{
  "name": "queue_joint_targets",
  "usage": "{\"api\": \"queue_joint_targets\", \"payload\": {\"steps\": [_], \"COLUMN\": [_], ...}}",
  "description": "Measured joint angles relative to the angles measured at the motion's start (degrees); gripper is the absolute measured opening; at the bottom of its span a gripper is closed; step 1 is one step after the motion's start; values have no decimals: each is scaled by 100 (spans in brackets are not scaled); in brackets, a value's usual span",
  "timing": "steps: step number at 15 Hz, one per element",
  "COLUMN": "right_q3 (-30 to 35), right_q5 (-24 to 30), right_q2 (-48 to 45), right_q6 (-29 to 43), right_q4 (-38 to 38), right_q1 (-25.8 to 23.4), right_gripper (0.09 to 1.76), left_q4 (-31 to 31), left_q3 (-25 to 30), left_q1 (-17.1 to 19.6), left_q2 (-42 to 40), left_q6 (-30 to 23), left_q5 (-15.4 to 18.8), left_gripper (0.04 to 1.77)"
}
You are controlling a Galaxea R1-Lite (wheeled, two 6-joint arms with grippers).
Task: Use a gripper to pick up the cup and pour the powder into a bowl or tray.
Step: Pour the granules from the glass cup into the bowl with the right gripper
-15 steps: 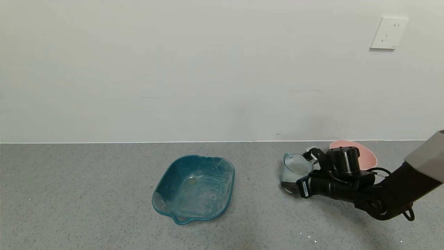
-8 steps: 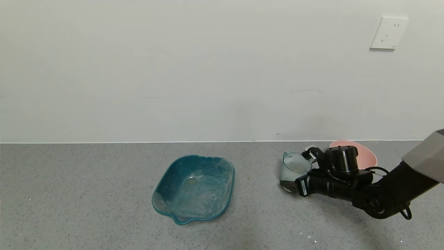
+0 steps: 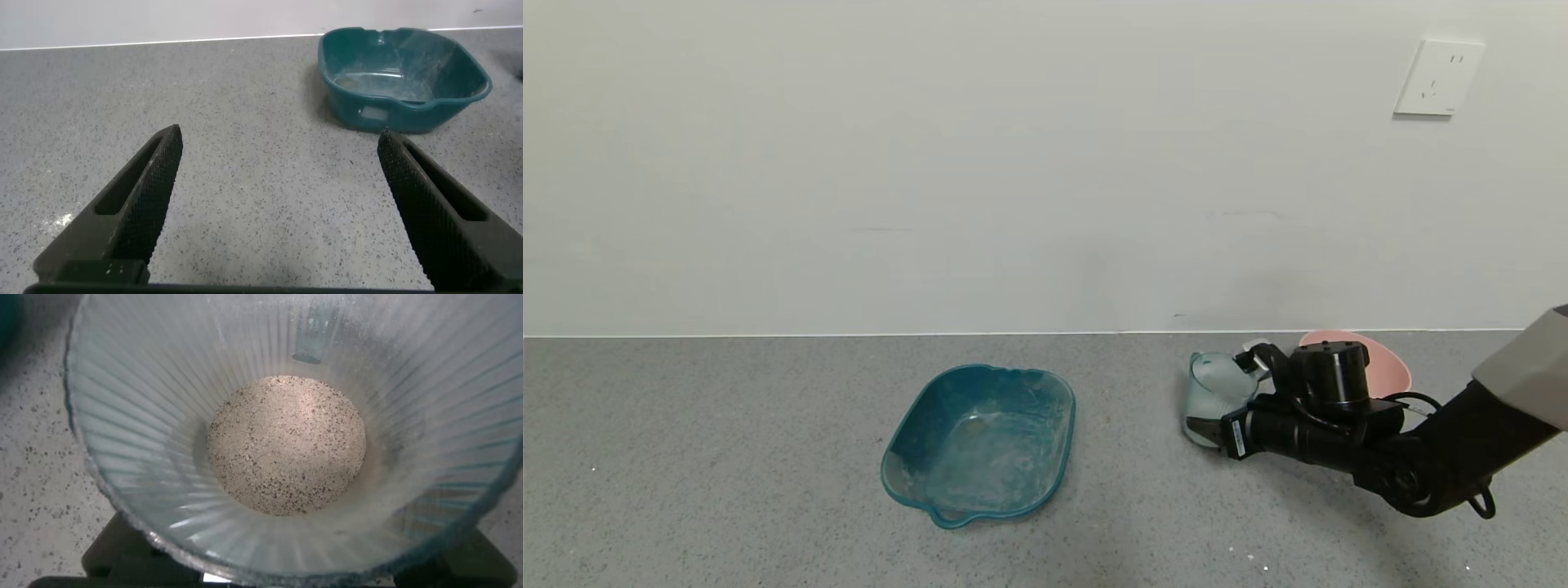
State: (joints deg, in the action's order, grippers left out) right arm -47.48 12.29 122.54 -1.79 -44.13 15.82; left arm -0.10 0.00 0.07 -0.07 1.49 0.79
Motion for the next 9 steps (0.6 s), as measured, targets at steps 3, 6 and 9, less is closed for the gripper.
{"api": "queue_joint_targets", "payload": {"steps": [3, 6, 9], "right_q3": [-17, -74, -179], "right_q5": [-5, -6, -16], "right_q2": [-243, -608, -1069], "right_q6": [-5, -11, -22], "right_q4": [65, 382, 802], "right_q1": [-41, -76, -185], "right_gripper": [131, 131, 131], "left_q4": [0, 0, -1], "left_q3": [0, 0, 0], "left_q1": [0, 0, 0], "left_q2": [0, 0, 0], "left_q6": [0, 2, 0], "left_q5": [-2, -2, 0], "left_gripper": [172, 172, 172]}}
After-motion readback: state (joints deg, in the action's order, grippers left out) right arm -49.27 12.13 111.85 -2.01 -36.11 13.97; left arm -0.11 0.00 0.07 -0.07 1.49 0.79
